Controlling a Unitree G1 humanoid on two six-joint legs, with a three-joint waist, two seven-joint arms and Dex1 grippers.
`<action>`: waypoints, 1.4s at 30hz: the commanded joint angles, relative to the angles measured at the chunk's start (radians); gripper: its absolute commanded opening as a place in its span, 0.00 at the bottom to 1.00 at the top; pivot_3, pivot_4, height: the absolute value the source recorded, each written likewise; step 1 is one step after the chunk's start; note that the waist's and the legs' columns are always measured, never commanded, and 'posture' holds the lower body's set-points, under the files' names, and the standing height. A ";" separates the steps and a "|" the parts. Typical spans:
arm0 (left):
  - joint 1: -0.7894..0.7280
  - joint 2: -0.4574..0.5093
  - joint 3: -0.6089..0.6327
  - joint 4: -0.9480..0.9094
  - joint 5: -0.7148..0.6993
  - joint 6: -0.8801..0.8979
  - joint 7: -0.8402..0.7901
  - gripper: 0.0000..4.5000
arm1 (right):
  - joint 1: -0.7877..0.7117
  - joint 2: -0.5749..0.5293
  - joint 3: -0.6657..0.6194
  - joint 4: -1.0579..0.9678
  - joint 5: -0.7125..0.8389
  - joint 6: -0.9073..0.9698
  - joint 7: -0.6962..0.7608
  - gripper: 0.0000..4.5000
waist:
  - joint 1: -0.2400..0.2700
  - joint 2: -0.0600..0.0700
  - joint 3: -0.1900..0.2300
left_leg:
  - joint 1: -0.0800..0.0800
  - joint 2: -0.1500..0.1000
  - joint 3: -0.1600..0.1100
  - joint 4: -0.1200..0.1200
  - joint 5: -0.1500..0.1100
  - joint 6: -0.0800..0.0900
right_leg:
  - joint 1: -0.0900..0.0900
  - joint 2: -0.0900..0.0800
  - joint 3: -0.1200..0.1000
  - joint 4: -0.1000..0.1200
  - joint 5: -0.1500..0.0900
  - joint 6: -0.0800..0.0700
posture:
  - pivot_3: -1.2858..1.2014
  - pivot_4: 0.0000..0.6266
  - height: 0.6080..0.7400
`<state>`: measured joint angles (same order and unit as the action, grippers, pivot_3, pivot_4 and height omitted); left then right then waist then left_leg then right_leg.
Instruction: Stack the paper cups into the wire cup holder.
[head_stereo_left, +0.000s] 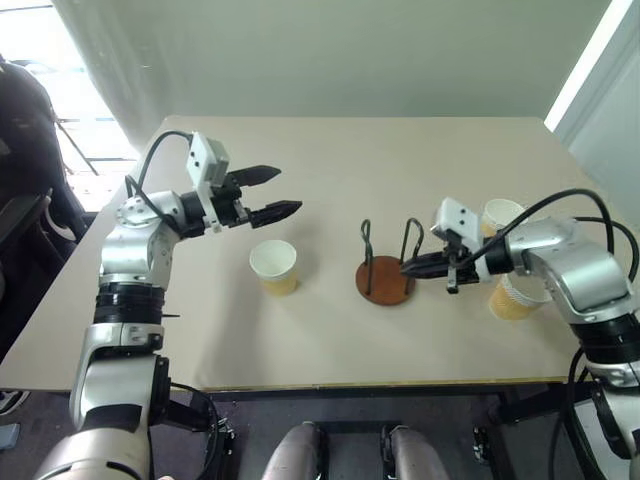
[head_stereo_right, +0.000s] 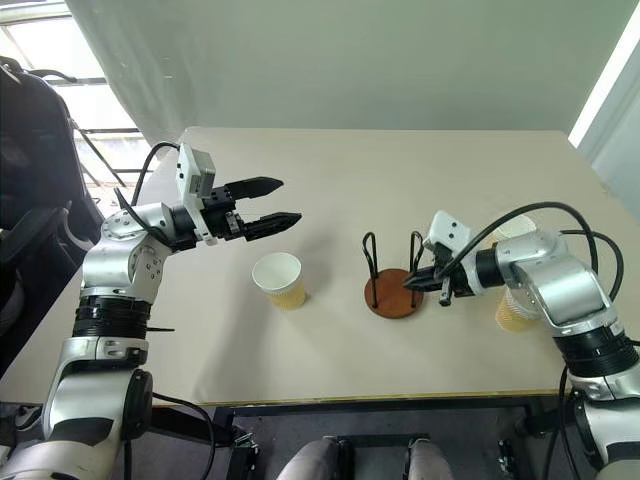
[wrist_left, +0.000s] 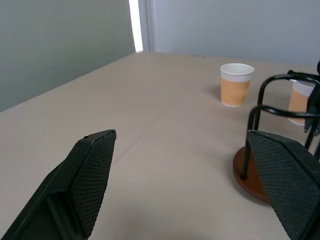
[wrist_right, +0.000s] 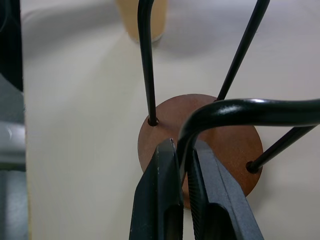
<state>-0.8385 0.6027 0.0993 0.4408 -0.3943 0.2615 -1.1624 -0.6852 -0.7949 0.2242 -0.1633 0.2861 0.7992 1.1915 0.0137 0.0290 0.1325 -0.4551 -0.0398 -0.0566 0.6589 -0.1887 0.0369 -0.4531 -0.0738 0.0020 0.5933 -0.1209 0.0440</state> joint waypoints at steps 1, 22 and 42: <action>-0.033 0.005 0.007 0.002 -0.001 -0.019 -0.010 1.00 | -0.002 -0.016 -0.004 -0.065 0.010 -0.001 -0.008 0.01 | -0.001 0.000 0.000 | 0.000 0.000 0.000 0.000 0.000 0.000 | 0.000 0.000 0.000 0.000 0.000 0.000 | 0.52 0.24 1.00; -0.035 0.002 0.006 0.007 0.007 -0.023 -0.016 1.00 | 0.058 -0.025 0.032 -0.104 0.000 -0.020 -0.027 0.01 | 0.000 0.000 0.000 | 0.000 0.000 0.000 0.000 0.000 0.000 | 0.000 0.000 0.000 0.000 0.000 0.001 | 0.52 0.24 1.00; -0.030 -0.001 0.006 -0.004 0.005 -0.021 -0.012 1.00 | 0.082 -0.076 0.070 -0.072 -0.056 -0.077 -0.003 0.89 | 0.000 0.000 0.000 | 0.000 0.000 0.000 0.000 0.000 0.000 | 0.001 0.000 0.000 0.000 0.000 0.001 | 0.52 0.24 1.00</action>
<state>-0.8513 0.5976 0.0989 0.4669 -0.3877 0.2566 -1.1738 -0.5977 -0.8544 0.2981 -0.2295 0.2380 0.7433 1.1830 0.0134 0.0288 0.1326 -0.4550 -0.0398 -0.0566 0.6589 -0.1885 0.0373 -0.4523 -0.0738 0.0021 0.5935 -0.1213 0.0449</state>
